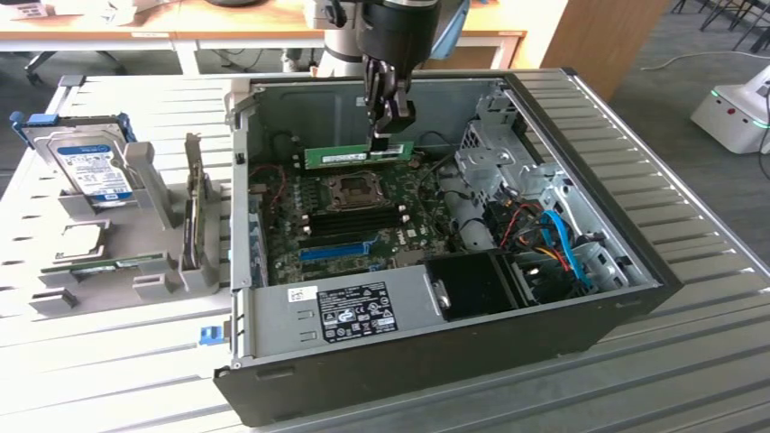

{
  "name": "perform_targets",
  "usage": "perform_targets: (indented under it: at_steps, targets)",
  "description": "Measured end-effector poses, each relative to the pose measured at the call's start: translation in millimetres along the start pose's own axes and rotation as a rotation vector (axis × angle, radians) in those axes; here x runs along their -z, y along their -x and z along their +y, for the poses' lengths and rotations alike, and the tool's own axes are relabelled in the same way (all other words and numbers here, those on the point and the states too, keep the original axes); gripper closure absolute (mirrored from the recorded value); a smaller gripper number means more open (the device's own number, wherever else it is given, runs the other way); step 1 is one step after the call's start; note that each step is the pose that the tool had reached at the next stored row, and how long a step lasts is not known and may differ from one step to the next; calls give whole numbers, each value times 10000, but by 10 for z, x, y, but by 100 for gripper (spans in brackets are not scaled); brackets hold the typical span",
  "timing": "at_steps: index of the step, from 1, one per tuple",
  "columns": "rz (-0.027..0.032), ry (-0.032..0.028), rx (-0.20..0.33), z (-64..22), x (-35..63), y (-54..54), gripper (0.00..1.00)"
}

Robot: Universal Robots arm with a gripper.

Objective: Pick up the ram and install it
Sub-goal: 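Insert the ram into the slot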

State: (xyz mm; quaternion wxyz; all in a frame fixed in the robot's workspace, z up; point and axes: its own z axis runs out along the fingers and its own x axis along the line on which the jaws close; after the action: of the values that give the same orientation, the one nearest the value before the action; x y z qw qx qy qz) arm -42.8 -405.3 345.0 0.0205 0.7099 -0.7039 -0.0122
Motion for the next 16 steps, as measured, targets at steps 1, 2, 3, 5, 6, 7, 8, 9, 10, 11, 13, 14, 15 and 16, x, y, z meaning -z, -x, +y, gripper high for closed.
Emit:
perform_targets:
  at_steps: [1, 2, 3, 5, 6, 7, 8, 9, 10, 11, 13, 14, 15, 16]
  targets:
    - [1, 0, 0, 0, 0, 0, 88]
    - [0, 0, 0, 0, 0, 0, 88]
    - [0, 0, 0, 0, 0, 0, 88]
    - [1, 0, 0, 0, 0, 0, 88]
    - [1, 0, 0, 0, -2, 0, 88]
    - [-2, -1, 0, -1, -7, 1, 88]
    - [-2, -1, 0, -1, -13, 1, 88]
    - [0, 0, 0, -1, -21, 0, 88]
    - [-1, 0, 0, -1, -30, 0, 88]
    - [0, 0, 0, -2, -41, 0, 88]
    - [0, 0, 0, -3, -61, 0, 88]
    - [1, 0, 0, -3, -71, 1, 88]
    - [0, 0, 0, -4, -82, 1, 88]
    - [1, 0, 0, -4, -92, 1, 88]
